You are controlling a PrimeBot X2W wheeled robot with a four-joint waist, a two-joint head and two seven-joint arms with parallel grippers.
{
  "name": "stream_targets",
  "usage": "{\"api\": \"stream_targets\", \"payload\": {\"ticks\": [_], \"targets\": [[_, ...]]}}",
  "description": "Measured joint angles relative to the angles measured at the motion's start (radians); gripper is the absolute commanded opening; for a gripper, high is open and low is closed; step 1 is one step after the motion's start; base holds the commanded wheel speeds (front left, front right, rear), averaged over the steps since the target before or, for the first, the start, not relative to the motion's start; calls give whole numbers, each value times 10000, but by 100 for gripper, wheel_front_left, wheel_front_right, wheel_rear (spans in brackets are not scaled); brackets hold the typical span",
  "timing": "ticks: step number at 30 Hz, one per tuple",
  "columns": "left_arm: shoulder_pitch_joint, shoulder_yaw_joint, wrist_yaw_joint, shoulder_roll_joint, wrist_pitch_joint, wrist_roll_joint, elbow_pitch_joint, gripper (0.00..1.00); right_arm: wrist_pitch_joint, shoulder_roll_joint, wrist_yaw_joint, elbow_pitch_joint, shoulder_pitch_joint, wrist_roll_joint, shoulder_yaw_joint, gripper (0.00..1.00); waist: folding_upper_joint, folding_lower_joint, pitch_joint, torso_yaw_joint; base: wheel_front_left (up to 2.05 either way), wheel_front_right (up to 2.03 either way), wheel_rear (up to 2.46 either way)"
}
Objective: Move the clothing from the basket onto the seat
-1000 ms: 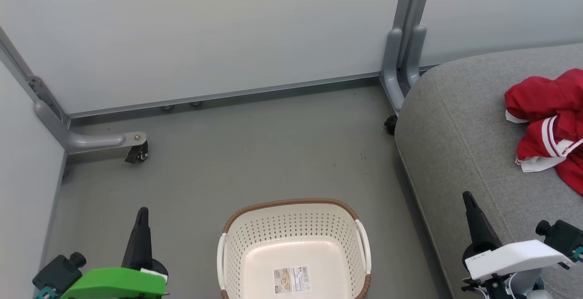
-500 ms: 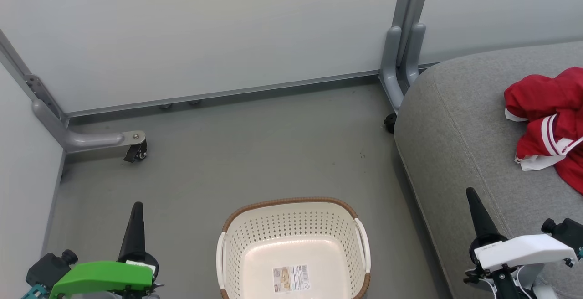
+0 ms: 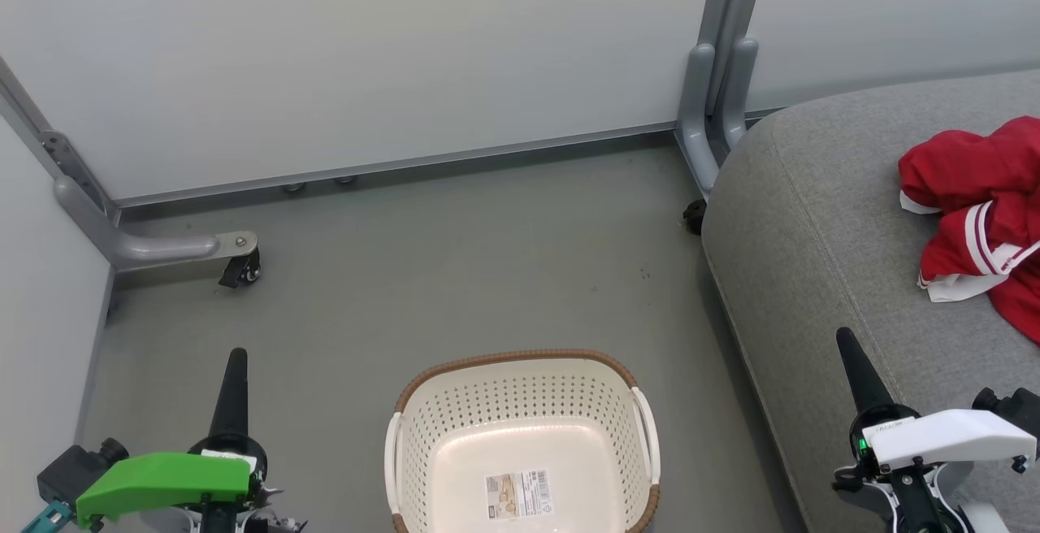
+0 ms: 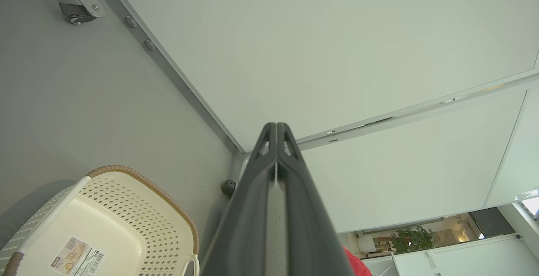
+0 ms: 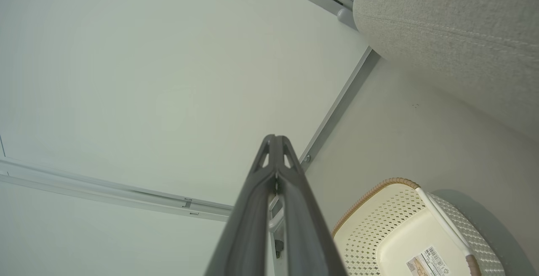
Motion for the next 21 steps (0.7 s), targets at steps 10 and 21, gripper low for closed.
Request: {"api": "stream_targets", "payload": {"ticks": [10, 21], "targets": [[-175, 132, -6, 10, 247, -853, 100, 0, 222, 2, 0, 105, -137, 909, -119, 0, 0, 0, 29, -17, 0, 0, 0], [-344, 280, -12, 15, 468, -1755, 222, 0, 454, 8, -2, 230, -279, 1850, -244, 0, 0, 0, 61, -36, 0, 0, 0]]}}
